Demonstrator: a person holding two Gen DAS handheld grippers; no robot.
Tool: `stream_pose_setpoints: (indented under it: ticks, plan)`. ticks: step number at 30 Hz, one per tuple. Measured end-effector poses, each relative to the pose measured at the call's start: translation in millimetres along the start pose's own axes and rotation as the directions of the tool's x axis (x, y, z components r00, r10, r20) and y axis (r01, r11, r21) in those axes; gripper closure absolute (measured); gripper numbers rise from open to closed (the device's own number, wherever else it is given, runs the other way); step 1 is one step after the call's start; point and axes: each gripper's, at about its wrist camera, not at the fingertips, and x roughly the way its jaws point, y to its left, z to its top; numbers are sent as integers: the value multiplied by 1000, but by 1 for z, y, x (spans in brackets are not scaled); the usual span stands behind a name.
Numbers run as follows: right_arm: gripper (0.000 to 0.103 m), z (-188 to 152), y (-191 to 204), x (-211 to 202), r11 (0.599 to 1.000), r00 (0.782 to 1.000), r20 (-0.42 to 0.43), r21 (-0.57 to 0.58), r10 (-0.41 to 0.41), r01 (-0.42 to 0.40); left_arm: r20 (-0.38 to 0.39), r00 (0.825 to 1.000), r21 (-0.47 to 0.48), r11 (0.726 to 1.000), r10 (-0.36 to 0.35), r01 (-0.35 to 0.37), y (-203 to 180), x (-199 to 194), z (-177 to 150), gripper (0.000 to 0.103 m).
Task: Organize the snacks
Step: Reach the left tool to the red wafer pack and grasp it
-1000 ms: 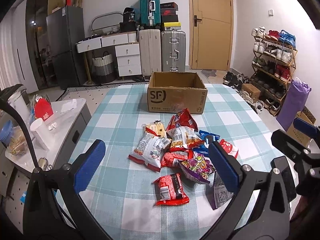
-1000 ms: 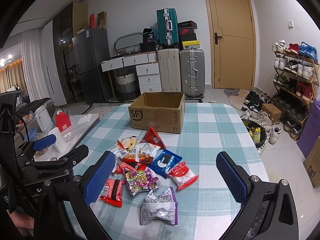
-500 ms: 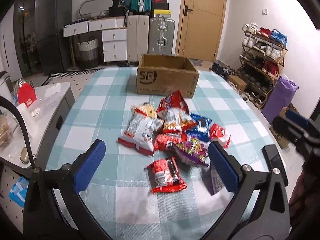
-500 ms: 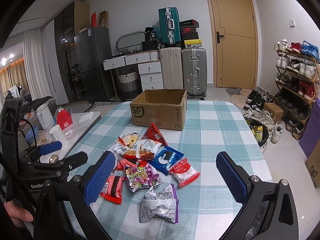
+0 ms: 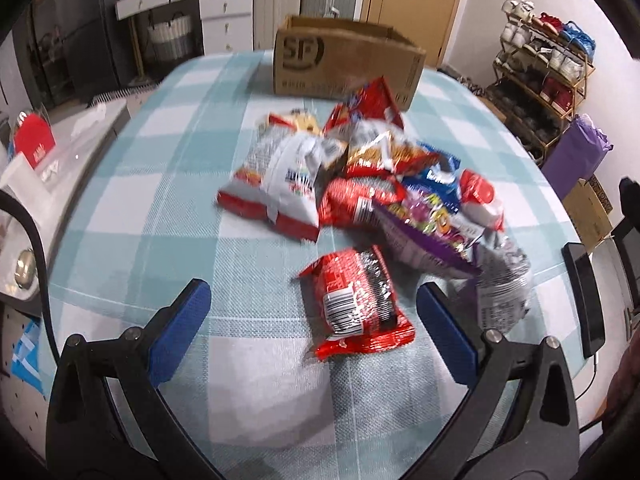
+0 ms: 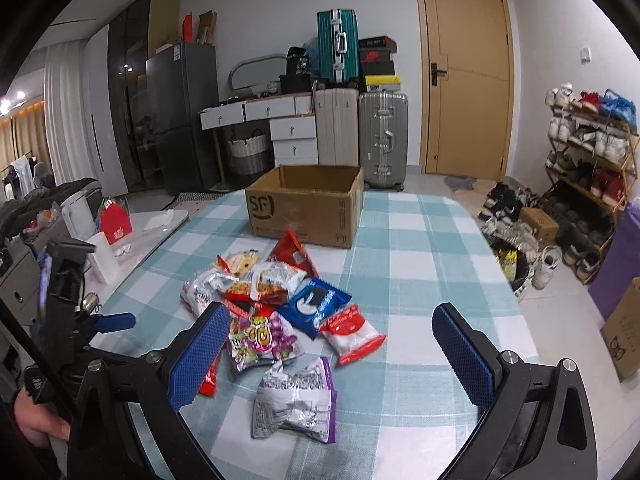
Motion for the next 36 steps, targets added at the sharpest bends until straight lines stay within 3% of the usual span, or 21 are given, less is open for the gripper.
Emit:
stream_pose_setpoints:
  ticks: [7, 11, 20, 25, 36]
  plan:
    - [0, -23, -6, 17, 1000, 999, -30, -13, 20, -20, -53, 998, -6, 999, -33, 33, -6, 26, 0, 1]
    - [0, -33, -9, 27, 997, 995, -62, 8, 78, -77, -97, 994, 12, 999, -43, 44, -17, 40, 2, 21]
    - [0, -44, -9, 33, 998, 994, -82, 3, 68, -68, -118, 989, 19, 995, -90, 93, -19, 39, 2, 53]
    - [0, -49, -8, 32, 997, 993, -95, -5, 73, -74, -106, 986, -7, 992, -128, 128, -10, 35, -3, 59]
    - [0, -56, 0, 32, 995, 990, -109, -24, 89, -92, -78, 990, -9, 993, -119, 119, 1, 21, -11, 60]
